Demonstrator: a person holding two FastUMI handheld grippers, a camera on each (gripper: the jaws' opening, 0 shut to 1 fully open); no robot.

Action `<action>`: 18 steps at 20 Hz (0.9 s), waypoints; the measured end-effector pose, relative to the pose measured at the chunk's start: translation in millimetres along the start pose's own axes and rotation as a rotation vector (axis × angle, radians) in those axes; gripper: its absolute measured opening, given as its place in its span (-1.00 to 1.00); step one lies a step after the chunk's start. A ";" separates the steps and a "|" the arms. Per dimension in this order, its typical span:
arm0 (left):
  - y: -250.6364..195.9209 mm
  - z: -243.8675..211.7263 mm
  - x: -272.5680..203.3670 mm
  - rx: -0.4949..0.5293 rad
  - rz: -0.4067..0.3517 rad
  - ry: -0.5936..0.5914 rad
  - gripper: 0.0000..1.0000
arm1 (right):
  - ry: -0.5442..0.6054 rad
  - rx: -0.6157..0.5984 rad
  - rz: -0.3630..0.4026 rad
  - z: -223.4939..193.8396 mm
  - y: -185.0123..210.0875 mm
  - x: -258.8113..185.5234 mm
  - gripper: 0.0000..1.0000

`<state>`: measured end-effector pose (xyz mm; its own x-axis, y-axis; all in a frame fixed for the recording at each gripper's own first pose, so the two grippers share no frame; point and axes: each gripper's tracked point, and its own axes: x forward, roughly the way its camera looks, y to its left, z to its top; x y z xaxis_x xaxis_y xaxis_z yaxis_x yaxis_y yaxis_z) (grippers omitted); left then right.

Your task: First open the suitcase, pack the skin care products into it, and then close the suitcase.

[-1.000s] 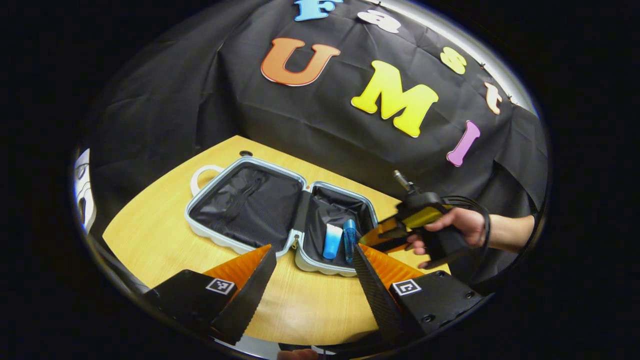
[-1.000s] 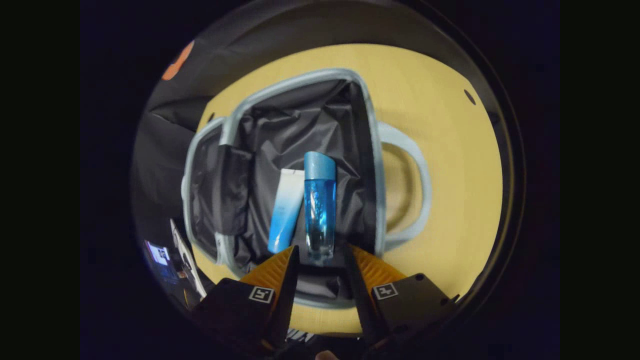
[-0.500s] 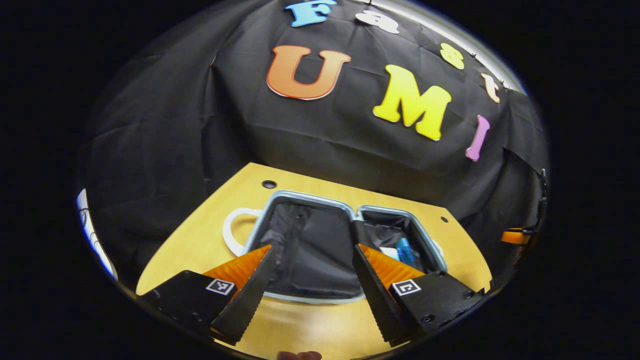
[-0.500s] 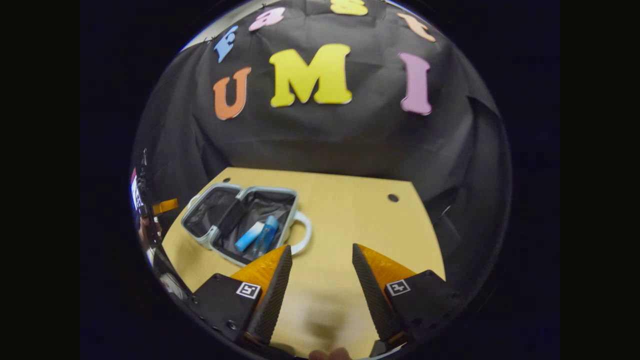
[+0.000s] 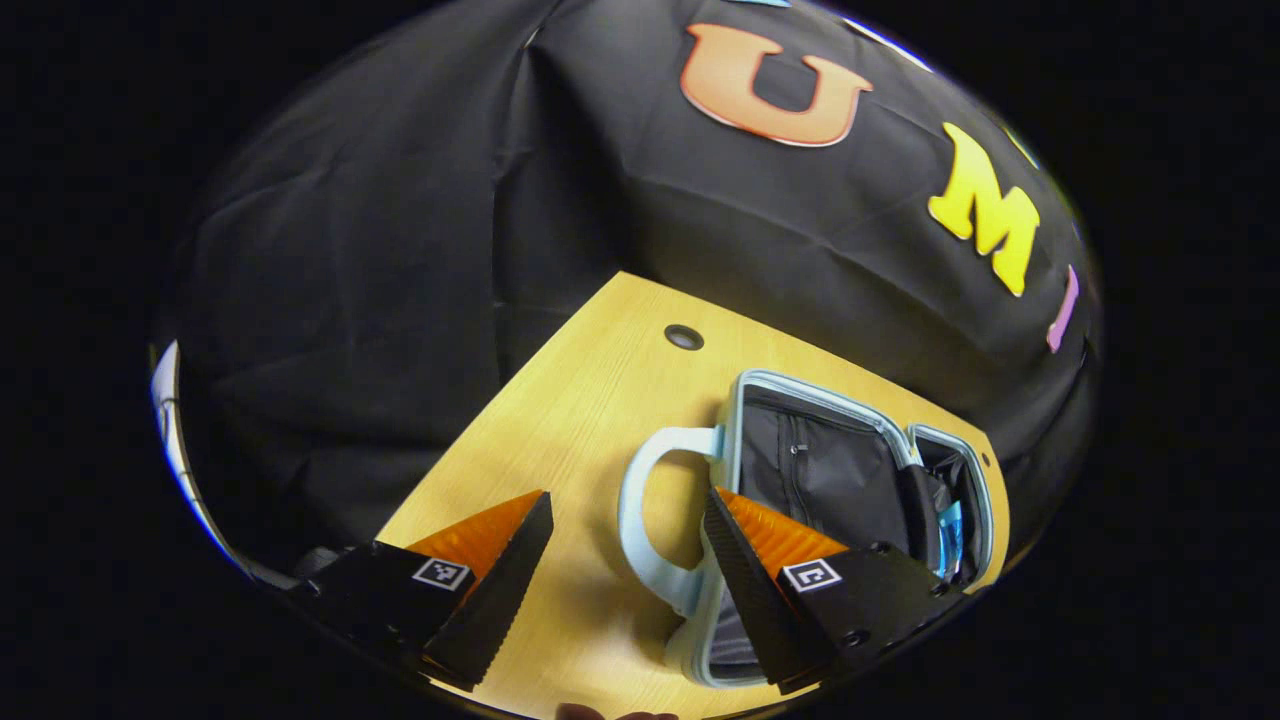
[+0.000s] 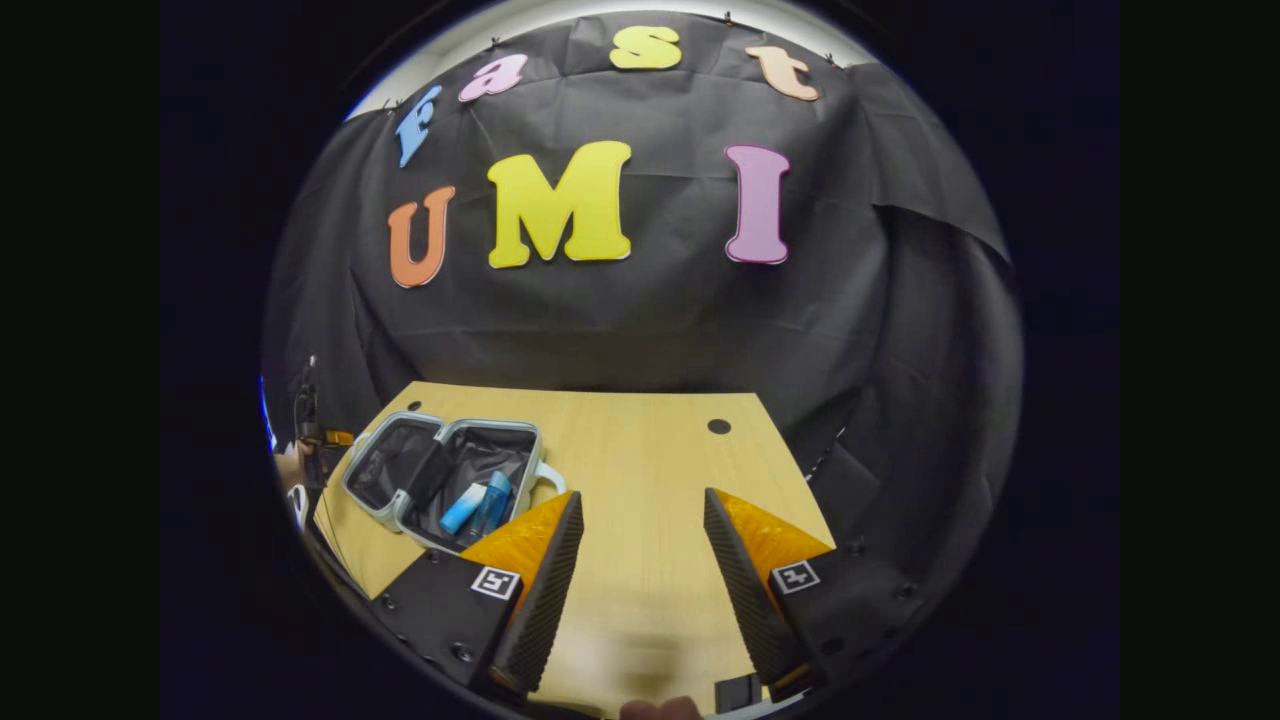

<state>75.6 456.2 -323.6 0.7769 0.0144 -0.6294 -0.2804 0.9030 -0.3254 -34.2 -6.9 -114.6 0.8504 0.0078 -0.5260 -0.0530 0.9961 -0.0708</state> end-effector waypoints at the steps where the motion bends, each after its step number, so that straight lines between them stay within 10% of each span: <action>1: 2.6 -2.7 7.5 -0.022 -0.006 0.017 0.95 | -0.003 -0.002 -0.006 1.8 -0.5 -1.6 0.46; 7: 15.5 -7.5 49.3 -0.080 0.041 0.098 0.66 | 0.025 -0.003 -0.045 -4.6 -10.0 -7.0 0.46; 12: 5.1 -10.3 55.0 -0.054 0.069 0.144 -0.55 | 0.024 0.013 -0.051 -5.5 -16.4 -11.6 0.46; 18: -21.8 45.4 4.1 0.069 0.120 0.037 -0.68 | -0.003 0.053 -0.022 -3.8 -20.8 -7.2 0.50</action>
<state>110.6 456.1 -287.0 0.7188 0.1095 -0.6866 -0.3296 0.9232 -0.1978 -41.2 -28.0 -112.5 0.8527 -0.0142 -0.5222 -0.0062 0.9993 -0.0373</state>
